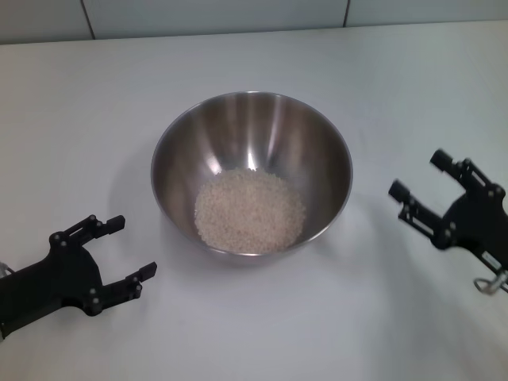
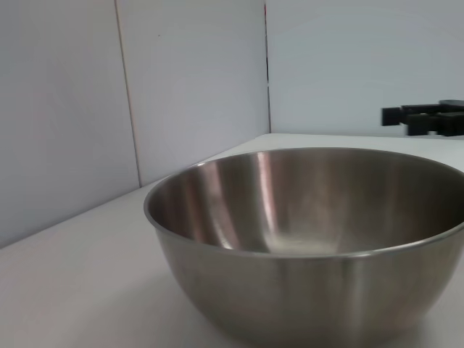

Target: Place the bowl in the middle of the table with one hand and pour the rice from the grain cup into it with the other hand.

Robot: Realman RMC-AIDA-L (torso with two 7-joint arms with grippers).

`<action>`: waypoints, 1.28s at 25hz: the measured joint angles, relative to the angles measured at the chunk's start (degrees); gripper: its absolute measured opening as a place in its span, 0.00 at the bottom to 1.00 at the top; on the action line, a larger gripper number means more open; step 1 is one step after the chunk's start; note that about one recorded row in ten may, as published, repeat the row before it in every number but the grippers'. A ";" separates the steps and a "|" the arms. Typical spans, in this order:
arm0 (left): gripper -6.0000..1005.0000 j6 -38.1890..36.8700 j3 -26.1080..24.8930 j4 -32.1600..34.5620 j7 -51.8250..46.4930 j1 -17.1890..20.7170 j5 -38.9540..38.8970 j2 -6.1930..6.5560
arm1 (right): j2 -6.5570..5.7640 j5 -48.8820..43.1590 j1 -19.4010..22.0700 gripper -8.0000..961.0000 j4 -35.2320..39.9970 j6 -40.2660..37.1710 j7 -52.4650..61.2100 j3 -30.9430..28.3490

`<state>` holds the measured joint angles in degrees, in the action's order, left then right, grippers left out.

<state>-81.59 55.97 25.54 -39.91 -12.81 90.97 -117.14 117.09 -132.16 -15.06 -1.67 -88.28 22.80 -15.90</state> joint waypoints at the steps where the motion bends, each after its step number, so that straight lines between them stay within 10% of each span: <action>1: 0.83 -0.09 0.00 0.07 0.00 0.11 -0.01 0.02 | 0.51 -2.14 -0.36 0.83 3.41 -1.82 2.18 -0.01; 4: 0.83 -0.31 0.00 0.21 0.00 0.31 0.00 0.05 | 2.03 -6.92 -1.35 0.85 10.28 -4.99 3.13 0.03; 32: 0.83 -0.90 0.02 0.30 0.00 0.15 0.00 0.06 | 2.26 -10.84 -4.81 0.85 10.64 1.64 0.57 3.73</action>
<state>-82.49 55.99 25.84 -39.90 -12.66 90.96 -117.08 119.34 -143.00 -19.86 8.97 -86.63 23.38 -12.16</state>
